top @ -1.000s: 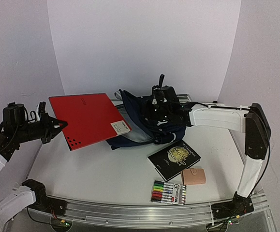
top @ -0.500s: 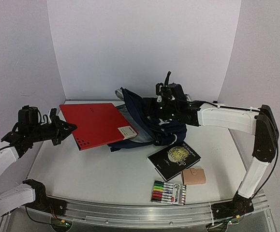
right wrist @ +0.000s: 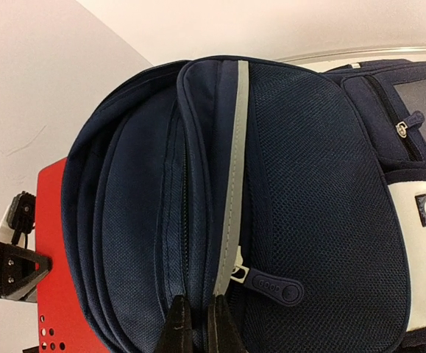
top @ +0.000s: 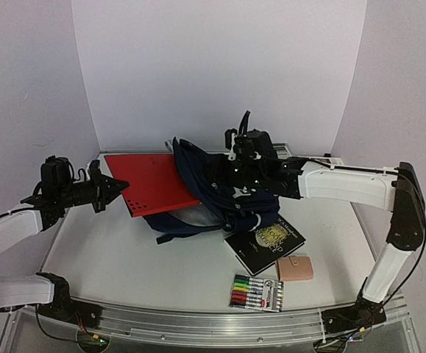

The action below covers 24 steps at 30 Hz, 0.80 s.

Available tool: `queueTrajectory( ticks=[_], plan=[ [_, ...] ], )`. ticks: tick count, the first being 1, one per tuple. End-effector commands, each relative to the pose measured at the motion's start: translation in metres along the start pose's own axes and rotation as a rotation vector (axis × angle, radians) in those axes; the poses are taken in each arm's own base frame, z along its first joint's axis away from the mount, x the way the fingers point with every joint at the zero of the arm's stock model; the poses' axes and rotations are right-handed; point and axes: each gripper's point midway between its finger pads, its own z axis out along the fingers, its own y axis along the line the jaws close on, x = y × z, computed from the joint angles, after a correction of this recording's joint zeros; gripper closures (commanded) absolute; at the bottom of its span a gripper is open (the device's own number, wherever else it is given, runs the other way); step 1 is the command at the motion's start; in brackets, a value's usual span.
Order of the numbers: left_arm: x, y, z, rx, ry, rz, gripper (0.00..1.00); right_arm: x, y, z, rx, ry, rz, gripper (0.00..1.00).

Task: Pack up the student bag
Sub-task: Place the files in the student bag.

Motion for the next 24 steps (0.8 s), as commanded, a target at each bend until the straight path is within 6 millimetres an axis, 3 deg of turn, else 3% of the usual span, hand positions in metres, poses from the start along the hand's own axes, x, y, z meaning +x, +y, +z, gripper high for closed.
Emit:
queueTrajectory(
  ticks=[1,10,17,24],
  plan=[
    [-0.001,-0.044,-0.001,0.159,0.027,0.127,1.00,-0.063,0.078,-0.037,-0.219,-0.185,0.018,1.00],
    [0.010,-0.005,0.025,0.078,0.109,0.054,1.00,-0.061,0.102,-0.038,-0.262,-0.186,-0.006,1.00],
    [0.011,0.000,0.047,0.044,0.140,0.088,1.00,-0.049,0.112,-0.032,-0.287,-0.158,-0.034,1.00],
    [0.007,0.016,0.099,0.001,0.205,0.104,1.00,-0.025,0.128,-0.020,-0.311,-0.116,-0.065,1.00]
  ],
)
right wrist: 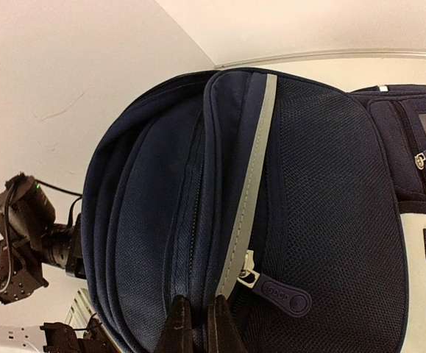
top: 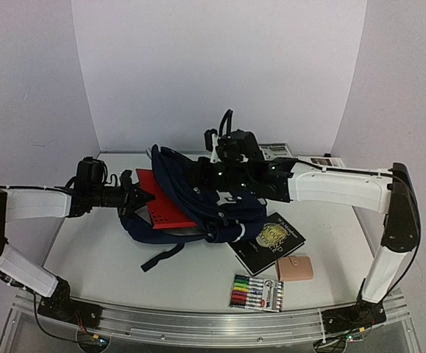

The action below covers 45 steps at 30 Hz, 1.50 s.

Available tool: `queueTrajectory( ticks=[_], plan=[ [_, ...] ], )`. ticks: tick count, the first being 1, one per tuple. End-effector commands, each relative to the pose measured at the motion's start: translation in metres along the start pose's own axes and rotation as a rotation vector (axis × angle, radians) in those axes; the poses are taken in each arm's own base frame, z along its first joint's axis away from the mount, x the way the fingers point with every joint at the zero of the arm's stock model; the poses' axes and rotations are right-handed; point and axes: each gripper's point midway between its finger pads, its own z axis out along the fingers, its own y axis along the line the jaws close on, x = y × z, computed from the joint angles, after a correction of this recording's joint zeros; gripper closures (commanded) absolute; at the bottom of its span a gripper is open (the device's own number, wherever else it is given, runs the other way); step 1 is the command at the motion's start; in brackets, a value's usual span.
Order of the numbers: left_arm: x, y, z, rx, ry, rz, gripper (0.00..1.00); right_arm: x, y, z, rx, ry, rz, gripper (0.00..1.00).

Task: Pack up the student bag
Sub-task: Place the files in the student bag.

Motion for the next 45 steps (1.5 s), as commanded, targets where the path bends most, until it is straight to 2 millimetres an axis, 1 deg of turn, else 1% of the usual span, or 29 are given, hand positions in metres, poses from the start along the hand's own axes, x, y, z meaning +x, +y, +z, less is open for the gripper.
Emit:
queueTrajectory(
  ticks=[1,5,8,13,15,17,19,21,22,23,24,25,27,28,30,31,34,36,39,40,43,45],
  plan=[
    [-0.023,-0.035,0.025,0.095,-0.008,0.151,1.00,-0.049,0.072,-0.016,-0.205,-0.166,-0.021,1.00],
    [-0.035,-0.022,0.043,0.092,-0.043,0.130,1.00,-0.042,0.069,-0.011,-0.193,-0.163,-0.017,1.00],
    [-0.047,-0.006,0.059,0.046,-0.084,0.131,1.00,-0.039,0.070,-0.007,-0.194,-0.163,-0.010,1.00],
    [-0.056,0.015,0.081,0.027,-0.107,0.127,0.99,-0.031,0.068,0.001,-0.185,-0.153,-0.012,1.00],
    [-0.057,0.018,0.083,0.027,-0.107,0.130,0.94,-0.027,0.066,0.003,-0.171,-0.155,-0.014,1.00],
    [-0.058,0.024,0.082,-0.010,-0.118,0.140,0.84,-0.026,0.061,0.005,-0.147,-0.162,-0.012,1.00],
    [-0.060,0.031,0.072,-0.088,-0.150,0.156,0.75,-0.027,0.054,0.005,-0.115,-0.173,-0.014,1.00],
    [-0.063,0.041,0.055,-0.195,-0.198,0.161,0.63,-0.026,0.047,0.004,-0.080,-0.178,-0.024,0.99],
    [-0.064,0.041,0.044,-0.225,-0.232,0.175,0.55,-0.028,0.044,0.001,-0.064,-0.186,-0.028,0.94],
    [-0.064,0.048,0.034,-0.259,-0.250,0.169,0.48,-0.028,0.040,0.000,-0.046,-0.189,-0.036,0.91],
    [-0.065,0.044,0.021,-0.263,-0.274,0.172,0.43,-0.028,0.037,-0.001,-0.031,-0.191,-0.043,0.87],
    [-0.065,0.046,0.009,-0.276,-0.295,0.165,0.37,-0.027,0.034,-0.001,-0.018,-0.190,-0.049,0.83],
    [-0.066,0.045,-0.017,-0.305,-0.345,0.149,0.30,-0.024,0.030,0.000,0.000,-0.183,-0.065,0.70],
    [-0.066,0.044,-0.029,-0.319,-0.373,0.149,0.27,-0.023,0.028,0.000,0.008,-0.177,-0.072,0.61],
    [-0.062,0.049,-0.053,-0.380,-0.412,0.127,0.20,-0.019,0.024,0.001,0.024,-0.164,-0.083,0.43],
    [-0.061,0.048,-0.064,-0.399,-0.436,0.121,0.16,-0.018,0.022,0.000,0.030,-0.161,-0.088,0.35],
    [-0.058,0.046,-0.092,-0.440,-0.485,0.105,0.09,-0.022,0.013,-0.012,0.077,-0.173,-0.114,0.17],
    [-0.055,0.043,-0.105,-0.457,-0.506,0.105,0.05,-0.030,-0.001,-0.027,0.152,-0.198,-0.145,0.09],
    [-0.054,0.032,-0.118,-0.462,-0.519,0.118,0.01,-0.043,-0.037,-0.055,0.281,-0.228,-0.163,0.02],
    [-0.053,0.027,-0.119,-0.456,-0.514,0.129,0.00,-0.049,-0.053,-0.064,0.316,-0.236,-0.151,0.02],
    [-0.053,0.017,-0.119,-0.441,-0.491,0.150,0.00,-0.062,-0.113,-0.084,0.446,-0.241,-0.107,0.02],
    [-0.054,0.013,-0.117,-0.429,-0.483,0.158,0.00,-0.069,-0.153,-0.095,0.544,-0.241,-0.098,0.02]
  ],
)
